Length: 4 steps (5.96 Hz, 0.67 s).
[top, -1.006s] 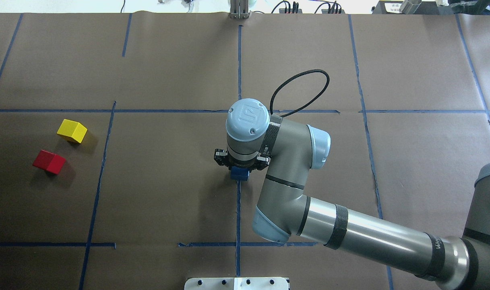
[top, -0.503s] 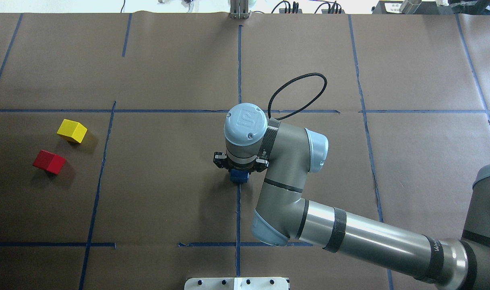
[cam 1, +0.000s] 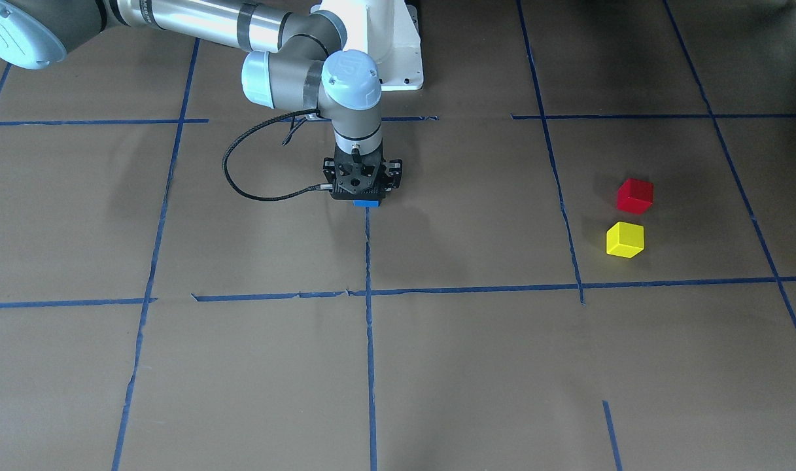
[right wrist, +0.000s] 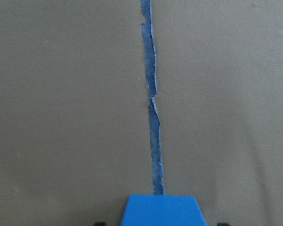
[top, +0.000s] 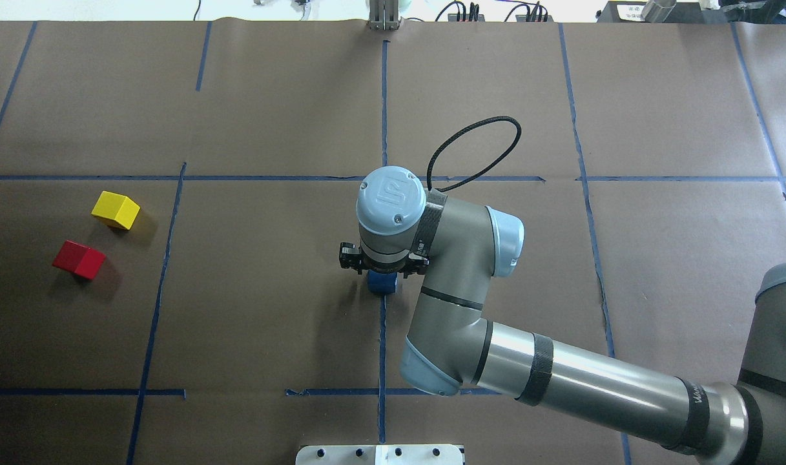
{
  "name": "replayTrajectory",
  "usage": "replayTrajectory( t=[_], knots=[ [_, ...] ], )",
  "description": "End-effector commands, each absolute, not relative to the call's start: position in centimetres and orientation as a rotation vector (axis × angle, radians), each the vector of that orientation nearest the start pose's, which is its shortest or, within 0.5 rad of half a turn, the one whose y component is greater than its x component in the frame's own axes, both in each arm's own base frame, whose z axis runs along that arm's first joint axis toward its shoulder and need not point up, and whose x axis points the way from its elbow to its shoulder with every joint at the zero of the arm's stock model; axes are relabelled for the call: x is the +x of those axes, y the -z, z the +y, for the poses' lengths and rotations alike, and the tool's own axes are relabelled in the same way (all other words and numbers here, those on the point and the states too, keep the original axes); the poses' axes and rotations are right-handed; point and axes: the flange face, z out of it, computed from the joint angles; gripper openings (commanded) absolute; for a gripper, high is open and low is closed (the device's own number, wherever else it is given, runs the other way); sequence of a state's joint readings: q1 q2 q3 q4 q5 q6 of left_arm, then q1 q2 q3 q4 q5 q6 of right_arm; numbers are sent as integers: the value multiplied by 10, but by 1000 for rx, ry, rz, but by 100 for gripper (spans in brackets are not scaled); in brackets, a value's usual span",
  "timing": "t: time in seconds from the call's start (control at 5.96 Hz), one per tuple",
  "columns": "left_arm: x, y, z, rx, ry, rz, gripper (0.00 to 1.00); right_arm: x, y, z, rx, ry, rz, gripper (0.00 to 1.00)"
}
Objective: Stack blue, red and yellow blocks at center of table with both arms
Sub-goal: 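Open the right gripper and lift away while the left gripper reaches the red cube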
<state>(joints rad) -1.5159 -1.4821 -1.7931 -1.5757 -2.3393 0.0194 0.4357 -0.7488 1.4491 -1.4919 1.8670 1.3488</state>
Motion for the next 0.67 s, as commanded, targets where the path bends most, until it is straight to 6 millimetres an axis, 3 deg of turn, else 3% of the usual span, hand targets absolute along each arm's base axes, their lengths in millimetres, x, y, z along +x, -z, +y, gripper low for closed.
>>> replayTrajectory(
  t=[0.0, 0.17, 0.34, 0.5],
  knots=[
    [-4, -586, -466, 123, -192, 776, 100, -610, -170, -422, 8, -96, -878, 100],
    [29, -579, -470, 136, -235, 787, 100, -581, -151, -425, 14, -115, -876, 100],
    [57, -574, -469, 142, -255, 798, 100, -537, -142, -430, 25, -144, -889, 100],
    [94, -568, -465, 142, -294, 815, 100, -493, -159, -430, 40, -146, -905, 100]
  ],
)
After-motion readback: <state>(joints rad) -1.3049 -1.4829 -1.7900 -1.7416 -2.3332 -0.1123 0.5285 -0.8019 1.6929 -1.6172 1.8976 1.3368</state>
